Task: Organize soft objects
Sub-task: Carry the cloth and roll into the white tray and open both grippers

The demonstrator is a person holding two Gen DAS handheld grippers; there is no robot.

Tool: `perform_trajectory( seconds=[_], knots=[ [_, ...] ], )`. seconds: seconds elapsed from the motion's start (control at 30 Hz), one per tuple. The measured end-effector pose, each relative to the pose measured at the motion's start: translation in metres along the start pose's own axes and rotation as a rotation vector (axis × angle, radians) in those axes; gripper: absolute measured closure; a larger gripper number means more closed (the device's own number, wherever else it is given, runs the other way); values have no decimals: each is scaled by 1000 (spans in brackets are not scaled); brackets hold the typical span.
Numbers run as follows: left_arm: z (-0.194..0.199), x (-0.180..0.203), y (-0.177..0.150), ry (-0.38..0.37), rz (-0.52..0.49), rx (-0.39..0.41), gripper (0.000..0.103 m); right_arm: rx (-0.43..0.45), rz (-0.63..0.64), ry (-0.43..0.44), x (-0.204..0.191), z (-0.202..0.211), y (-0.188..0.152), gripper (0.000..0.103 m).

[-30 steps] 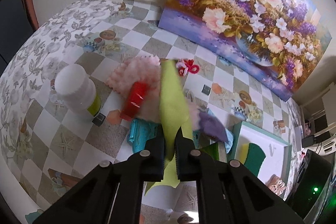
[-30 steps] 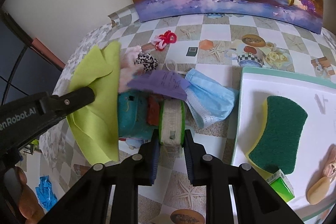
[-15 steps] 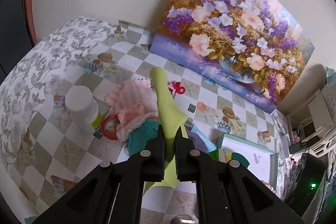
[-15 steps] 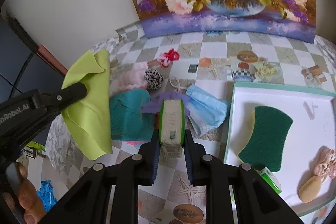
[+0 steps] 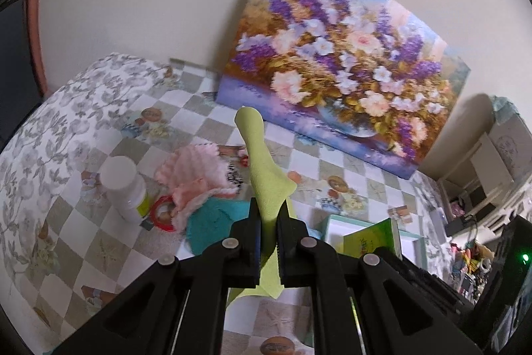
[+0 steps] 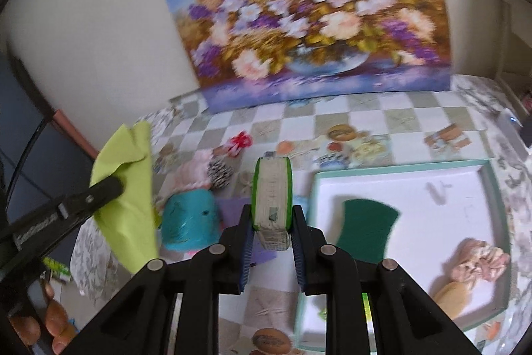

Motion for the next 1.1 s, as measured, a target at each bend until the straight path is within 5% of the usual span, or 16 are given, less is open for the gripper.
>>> perform_trajectory(
  seconds=[0.3, 0.77, 1.1],
  knots=[
    [-13, 52, -11, -50, -132, -45, 96, 31, -133, -182, 65, 14, 6, 80],
    [-58, 169, -47, -119, -455, -163, 96, 16, -383, -317, 174, 20, -1, 80],
    [-98, 204, -65, -139, -541, -221, 96, 6, -487, -360, 224, 12, -7, 80]
  ],
)
Point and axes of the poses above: each gripper's, at about its wrist camera, not at the fingertips, and z roughly against the way its jaws point, x to its right, y to its top, the point moved 1 cm from there along -z, roughly the way its jaws point, and after that the axes turned 11 degrees about -x, right-handed, at the moved point
